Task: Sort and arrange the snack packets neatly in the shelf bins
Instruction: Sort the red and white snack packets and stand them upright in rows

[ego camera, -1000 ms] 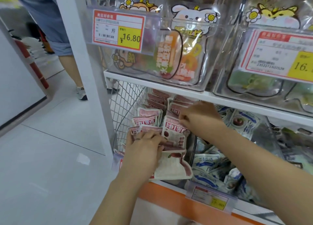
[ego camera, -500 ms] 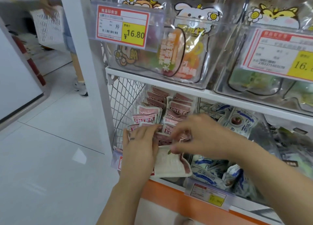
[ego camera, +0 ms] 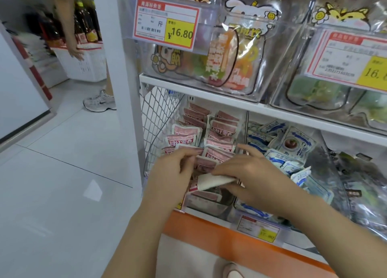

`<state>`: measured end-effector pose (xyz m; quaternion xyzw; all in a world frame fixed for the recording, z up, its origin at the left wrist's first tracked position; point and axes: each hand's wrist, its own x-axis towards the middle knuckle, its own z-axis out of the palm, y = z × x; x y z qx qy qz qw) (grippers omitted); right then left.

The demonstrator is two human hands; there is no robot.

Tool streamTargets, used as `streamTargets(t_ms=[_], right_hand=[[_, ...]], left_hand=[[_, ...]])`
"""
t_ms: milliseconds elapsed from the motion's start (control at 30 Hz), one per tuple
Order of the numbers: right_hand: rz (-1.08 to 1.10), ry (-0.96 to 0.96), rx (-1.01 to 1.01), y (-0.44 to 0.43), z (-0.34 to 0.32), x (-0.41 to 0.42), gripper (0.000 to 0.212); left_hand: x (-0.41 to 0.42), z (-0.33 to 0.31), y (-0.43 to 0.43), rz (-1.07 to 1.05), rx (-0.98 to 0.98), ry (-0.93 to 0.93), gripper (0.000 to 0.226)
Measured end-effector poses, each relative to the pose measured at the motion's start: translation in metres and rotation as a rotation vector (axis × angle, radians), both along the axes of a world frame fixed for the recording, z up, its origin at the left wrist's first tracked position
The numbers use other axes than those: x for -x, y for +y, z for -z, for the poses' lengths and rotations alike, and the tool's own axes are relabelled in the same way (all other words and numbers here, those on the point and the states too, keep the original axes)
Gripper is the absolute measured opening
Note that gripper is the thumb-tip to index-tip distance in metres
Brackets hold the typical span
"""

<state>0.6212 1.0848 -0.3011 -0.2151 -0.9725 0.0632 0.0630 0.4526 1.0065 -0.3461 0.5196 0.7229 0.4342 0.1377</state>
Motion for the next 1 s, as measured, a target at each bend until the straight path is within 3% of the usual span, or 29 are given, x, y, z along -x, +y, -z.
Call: streamTargets(t_ms=[133, 267, 333, 467, 667, 833, 1000], right_hand=[[0.162, 0.301, 0.048, -0.005, -0.003, 0.0, 0.022], [0.374, 0.635, 0.387, -0.017, -0.001, 0.003, 0.024], [0.394, 0.733, 0.483, -0.021, 0.004, 0.004, 0.019], [0.381, 0.769, 0.718, -0.03, 0.017, 0.009, 0.011], [0.33, 0.552, 0.517, -0.02, 0.021, 0.025, 0.019], [0.247, 0.715, 0.543, -0.016, 0.01, 0.038, 0.024], [0.273, 0.705, 0.421, -0.015, 0.016, 0.05, 0.028]], left_hand=[[0.007, -0.016, -0.013, -0.079, -0.092, -0.309, 0.019], [0.013, -0.016, -0.017, -0.108, -0.176, -0.53, 0.018], [0.01, -0.017, -0.018, -0.01, -0.118, -0.576, 0.034], [-0.003, -0.02, -0.017, 0.123, -0.093, -0.564, 0.051], [-0.003, -0.019, -0.014, 0.14, -0.202, -0.5, 0.06], [0.007, -0.018, -0.013, 0.05, -0.24, -0.26, 0.046], [0.013, -0.015, -0.012, 0.014, -0.213, -0.156, 0.039]])
